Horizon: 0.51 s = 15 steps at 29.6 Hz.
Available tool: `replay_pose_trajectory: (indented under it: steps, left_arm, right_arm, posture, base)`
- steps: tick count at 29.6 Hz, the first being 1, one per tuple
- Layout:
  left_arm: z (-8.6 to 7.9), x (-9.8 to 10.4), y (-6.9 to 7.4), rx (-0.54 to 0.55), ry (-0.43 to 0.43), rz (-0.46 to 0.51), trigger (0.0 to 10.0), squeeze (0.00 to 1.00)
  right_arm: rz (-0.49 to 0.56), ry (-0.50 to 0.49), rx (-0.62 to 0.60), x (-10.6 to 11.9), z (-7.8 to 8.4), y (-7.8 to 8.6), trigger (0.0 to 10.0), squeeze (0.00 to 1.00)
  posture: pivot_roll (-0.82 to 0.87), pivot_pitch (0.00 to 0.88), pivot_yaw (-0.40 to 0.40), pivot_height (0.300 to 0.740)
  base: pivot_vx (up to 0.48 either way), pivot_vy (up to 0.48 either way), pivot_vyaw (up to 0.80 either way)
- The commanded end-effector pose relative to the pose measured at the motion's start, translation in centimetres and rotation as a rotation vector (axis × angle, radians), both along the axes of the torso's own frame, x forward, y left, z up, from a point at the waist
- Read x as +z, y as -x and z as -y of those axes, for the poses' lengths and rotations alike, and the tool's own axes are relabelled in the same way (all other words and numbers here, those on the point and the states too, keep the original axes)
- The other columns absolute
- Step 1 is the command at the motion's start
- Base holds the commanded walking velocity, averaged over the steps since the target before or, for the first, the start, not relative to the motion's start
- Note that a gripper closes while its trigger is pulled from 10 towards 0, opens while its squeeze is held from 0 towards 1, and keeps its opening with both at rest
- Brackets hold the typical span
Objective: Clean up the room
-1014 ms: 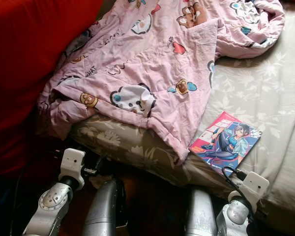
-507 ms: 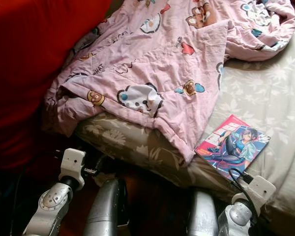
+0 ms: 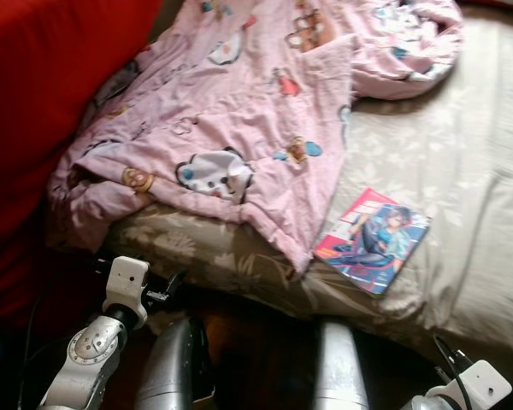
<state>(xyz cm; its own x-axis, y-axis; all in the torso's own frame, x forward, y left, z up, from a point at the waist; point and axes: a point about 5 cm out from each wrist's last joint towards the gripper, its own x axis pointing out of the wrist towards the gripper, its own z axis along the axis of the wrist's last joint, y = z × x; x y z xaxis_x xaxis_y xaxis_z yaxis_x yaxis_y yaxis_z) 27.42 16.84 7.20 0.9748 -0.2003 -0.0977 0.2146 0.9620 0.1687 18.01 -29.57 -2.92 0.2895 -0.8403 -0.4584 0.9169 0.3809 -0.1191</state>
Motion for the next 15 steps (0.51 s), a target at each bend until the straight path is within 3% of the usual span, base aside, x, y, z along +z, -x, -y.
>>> replay_pose_trajectory:
  steps: [1,5,8,15]
  left_arm:
    - [-0.6,-1.0,0.6,0.015,-0.008,-0.039,10.0,0.0]
    - [-0.6,-0.9,0.6,0.016,-0.008,-0.037,10.0,0.0]
    - [-0.6,-0.9,0.6,0.018,-0.007,-0.036,10.0,0.0]
    - [-0.6,-0.9,0.6,0.016,-0.005,-0.034,10.0,0.0]
  right_arm:
    - [-0.023,-0.002,-0.028,-0.4,0.0,0.7,10.0,0.0]
    - [0.018,0.033,-0.007,0.2,0.1,0.4,10.0,0.0]
    - [0.275,0.161,0.244,3.4,-1.4,-2.9,10.0,0.0]
    - [0.425,0.247,0.325,6.5,-2.6,-5.3,10.0,0.0]
  posture:
    - [-0.02,0.252,0.115,0.582]
    - [-0.02,0.252,0.114,0.582]
    - [-0.02,0.255,0.114,0.582]
    - [-0.02,0.258,0.115,0.582]
  base:
    - [0.0,0.0,0.0]
    - [0.0,0.0,0.0]
    - [0.0,0.0,0.0]
    - [0.0,0.0,0.0]
